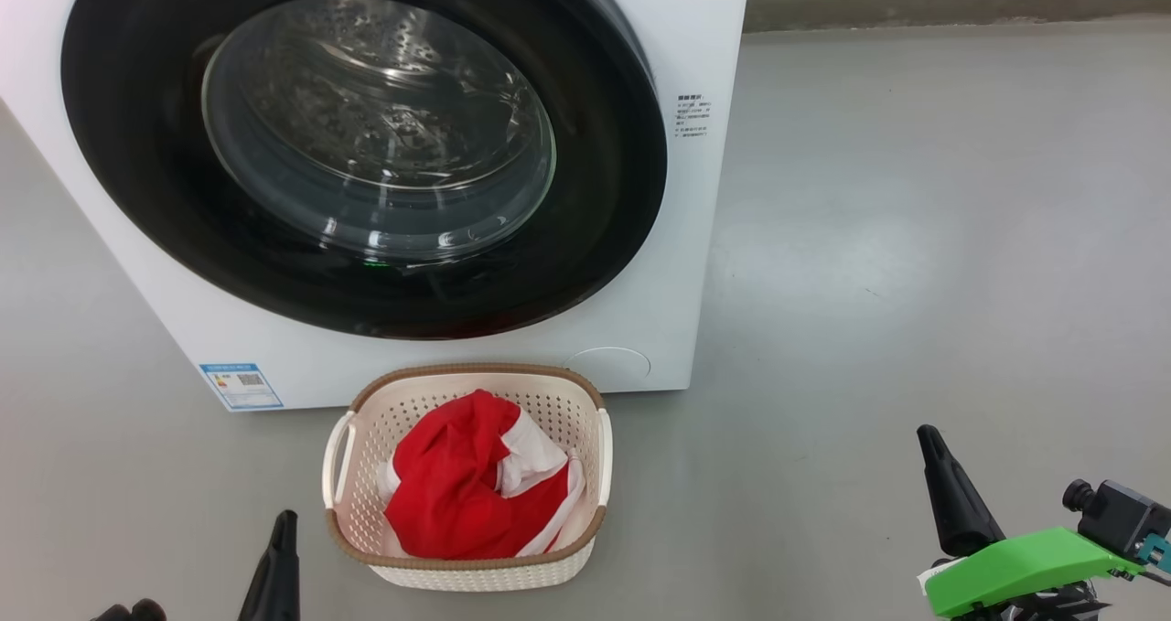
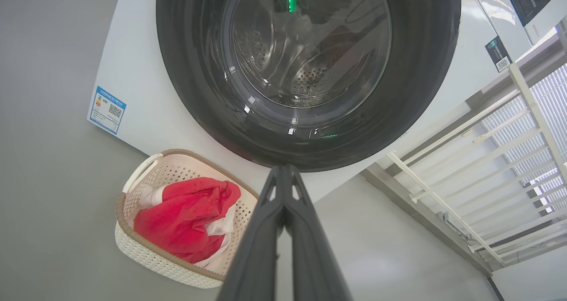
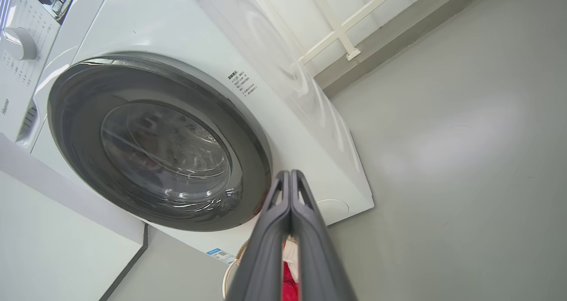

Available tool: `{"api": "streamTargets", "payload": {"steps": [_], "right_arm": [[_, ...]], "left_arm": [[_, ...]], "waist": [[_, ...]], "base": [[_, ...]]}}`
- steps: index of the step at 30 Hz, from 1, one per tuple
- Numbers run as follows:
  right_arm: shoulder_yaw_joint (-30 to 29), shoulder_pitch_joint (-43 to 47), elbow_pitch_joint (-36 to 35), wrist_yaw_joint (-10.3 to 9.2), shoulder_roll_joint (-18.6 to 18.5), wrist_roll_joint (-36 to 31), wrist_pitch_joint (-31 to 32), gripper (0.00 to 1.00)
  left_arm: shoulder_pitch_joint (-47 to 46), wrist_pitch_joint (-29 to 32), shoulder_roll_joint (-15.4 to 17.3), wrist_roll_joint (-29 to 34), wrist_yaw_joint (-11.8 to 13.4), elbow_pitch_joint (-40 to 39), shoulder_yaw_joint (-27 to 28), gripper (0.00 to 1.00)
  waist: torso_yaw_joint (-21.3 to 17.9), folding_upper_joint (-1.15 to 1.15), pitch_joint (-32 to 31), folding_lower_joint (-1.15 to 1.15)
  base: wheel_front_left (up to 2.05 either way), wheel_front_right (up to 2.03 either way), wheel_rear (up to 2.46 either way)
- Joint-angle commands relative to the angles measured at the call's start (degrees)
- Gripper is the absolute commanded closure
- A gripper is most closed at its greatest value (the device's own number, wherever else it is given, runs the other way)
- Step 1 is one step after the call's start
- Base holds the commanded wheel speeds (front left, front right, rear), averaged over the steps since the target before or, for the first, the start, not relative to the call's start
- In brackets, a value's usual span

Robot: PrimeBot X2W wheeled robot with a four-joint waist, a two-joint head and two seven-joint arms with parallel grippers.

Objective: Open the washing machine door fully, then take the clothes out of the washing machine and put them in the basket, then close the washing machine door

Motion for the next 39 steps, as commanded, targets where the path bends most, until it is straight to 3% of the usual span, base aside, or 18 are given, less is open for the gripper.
{"api": "streamTargets", "payload": {"steps": [1, 39], "right_arm": [[-0.1, -2.97, -1.64, -0.03, -0.87, 1.31, 0.21, 1.0], [-2.38, -4.47, -1.75, -0.05, -1.27, 25.02, 6.24, 1.0]], "left_arm": [[-2.55, 0.26, 0.34, -1.43, -0.64, -1.05, 1.31, 1.0], [-6.36, 6.44, 0.55, -25.61, -2.16, 2.25, 2.85, 1.0]], "waist": [[0.01, 0.0, 0.01, 0.0], [0.37, 0.0, 0.28, -0.01]], "base": [[0.0, 0.0, 0.0], [0.0, 0.0, 0.0]]}}
